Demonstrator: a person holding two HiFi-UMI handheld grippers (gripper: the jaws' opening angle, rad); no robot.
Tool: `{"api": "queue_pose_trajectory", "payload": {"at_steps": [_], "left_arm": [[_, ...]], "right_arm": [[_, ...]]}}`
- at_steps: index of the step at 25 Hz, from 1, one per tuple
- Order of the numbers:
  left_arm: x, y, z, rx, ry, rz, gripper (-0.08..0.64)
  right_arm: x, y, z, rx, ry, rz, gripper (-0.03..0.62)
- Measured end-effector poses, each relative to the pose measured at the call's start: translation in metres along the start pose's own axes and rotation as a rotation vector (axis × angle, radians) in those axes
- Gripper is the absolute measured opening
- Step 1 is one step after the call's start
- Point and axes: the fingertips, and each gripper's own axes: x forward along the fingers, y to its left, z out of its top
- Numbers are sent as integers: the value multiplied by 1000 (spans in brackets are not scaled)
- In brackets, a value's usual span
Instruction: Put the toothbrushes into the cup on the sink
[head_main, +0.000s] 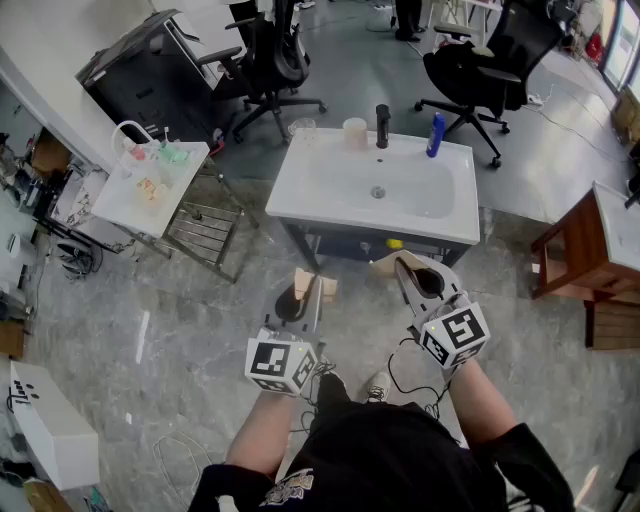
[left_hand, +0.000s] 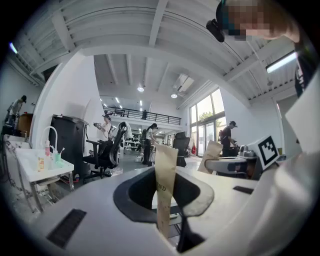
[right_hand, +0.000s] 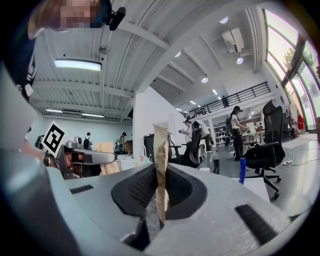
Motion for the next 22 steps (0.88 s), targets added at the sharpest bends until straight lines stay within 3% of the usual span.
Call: {"api": "queue_pose_trajectory", "payload": {"at_steps": [22], "left_arm": [[18, 46, 8, -30, -2, -13, 63]], "right_arm": [[49, 7, 6, 6, 9, 2, 36]]}}
